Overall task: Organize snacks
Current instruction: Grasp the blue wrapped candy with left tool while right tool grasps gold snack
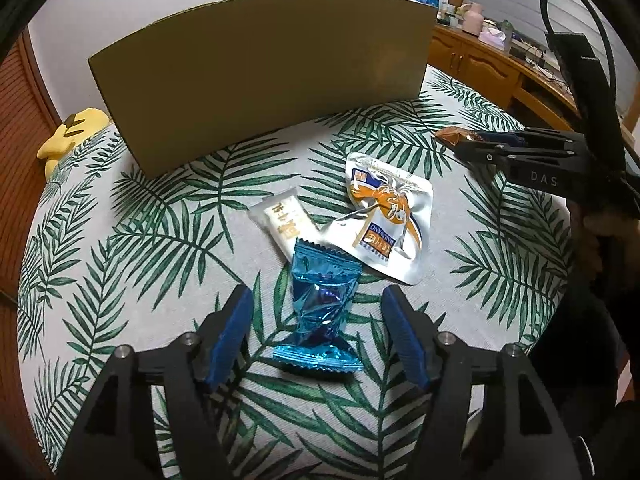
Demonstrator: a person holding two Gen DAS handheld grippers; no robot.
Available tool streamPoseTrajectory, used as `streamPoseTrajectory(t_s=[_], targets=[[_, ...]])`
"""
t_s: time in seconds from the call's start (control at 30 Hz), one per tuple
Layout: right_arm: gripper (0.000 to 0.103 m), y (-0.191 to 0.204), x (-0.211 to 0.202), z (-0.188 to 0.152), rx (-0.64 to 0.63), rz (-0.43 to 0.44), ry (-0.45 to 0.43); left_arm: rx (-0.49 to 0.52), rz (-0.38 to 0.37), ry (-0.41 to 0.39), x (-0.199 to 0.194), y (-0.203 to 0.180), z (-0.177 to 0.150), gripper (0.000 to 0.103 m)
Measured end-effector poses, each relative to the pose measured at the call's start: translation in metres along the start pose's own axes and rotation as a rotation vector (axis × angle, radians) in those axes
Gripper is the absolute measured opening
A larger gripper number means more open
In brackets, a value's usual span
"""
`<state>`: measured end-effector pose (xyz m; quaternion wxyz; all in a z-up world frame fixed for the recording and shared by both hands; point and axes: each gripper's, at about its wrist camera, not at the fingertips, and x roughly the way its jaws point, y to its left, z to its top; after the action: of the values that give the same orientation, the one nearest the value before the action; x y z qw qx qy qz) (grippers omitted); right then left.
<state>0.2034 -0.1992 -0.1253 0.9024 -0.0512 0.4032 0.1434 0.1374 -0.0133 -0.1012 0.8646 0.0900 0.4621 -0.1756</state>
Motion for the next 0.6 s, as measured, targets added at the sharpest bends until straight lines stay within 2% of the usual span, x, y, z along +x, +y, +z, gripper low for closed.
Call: streamPoseTrajectory(t_s=[0.13,0.23,0.6], targets=[[0.025,-0.0001,0.0,0.0,0.0,0.001,0.0,0.002,0.0,0.015,0.001,-0.0002,0.0017,0.069],[0.025,-0.0001,0.0,0.0,0.0,0.001,0.0,-0.002,0.007,0.025,0.0034,0.0031,0.0028,0.077],[0.025,-0.0003,0.0,0.0,0.001,0.002,-0.001,0.021,-0.009,0.046,0.0028,0.0051,0.0039,0.075]])
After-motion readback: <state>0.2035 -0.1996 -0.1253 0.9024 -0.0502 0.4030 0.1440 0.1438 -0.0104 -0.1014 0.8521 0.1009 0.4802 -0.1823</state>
